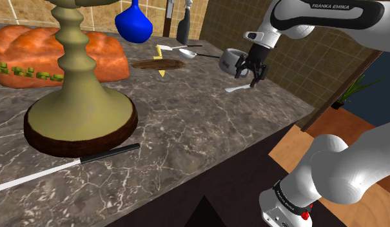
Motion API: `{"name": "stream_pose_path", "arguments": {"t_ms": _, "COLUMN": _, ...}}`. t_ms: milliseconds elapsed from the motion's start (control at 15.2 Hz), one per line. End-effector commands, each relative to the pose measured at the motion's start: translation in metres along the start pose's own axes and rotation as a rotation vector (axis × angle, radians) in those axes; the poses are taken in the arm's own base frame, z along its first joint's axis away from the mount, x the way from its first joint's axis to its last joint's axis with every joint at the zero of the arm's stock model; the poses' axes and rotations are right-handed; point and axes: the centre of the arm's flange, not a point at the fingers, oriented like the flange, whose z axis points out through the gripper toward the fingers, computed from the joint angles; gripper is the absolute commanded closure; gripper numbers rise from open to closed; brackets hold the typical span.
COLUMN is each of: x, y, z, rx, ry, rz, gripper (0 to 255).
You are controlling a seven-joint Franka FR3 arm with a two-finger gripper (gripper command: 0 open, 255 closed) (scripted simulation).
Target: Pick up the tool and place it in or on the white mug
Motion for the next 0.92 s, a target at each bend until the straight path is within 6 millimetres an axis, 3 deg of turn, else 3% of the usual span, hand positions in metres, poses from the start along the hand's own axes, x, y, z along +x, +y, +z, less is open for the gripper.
{"name": "stream_pose_path", "arguments": {"t_ms": 0, "x": -0.0006, "y": 0.0007, "z": 0.01, "rx": 0.0, "ry": 0.0, "rz": -0.003, "gripper": 0}}
{"name": "stream_pose_path", "arguments": {"t_ms": 132, "x": -0.0006, "y": 0.0006, "z": 0.0183, "rx": 0.0, "ry": 0.0, "rz": -0.003, "gripper": 0}}
{"name": "stream_pose_path", "arguments": {"t_ms": 594, "x": -0.0006, "y": 0.0007, "z": 0.0183, "rx": 0.0, "ry": 0.0, "rz": -0.003, "gripper": 0}}
{"name": "stream_pose_path", "arguments": {"t_ms": 660, "x": -0.0006, "y": 0.0007, "z": 0.0183, "rx": 0.0, "ry": 0.0, "rz": -0.003, "gripper": 255}}
{"name": "stream_pose_path", "arguments": {"t_ms": 858, "x": 0.0002, "y": -0.0012, "z": 0.0187, "rx": 0.0, "ry": 0.0, "rz": -0.003, "gripper": 255}}
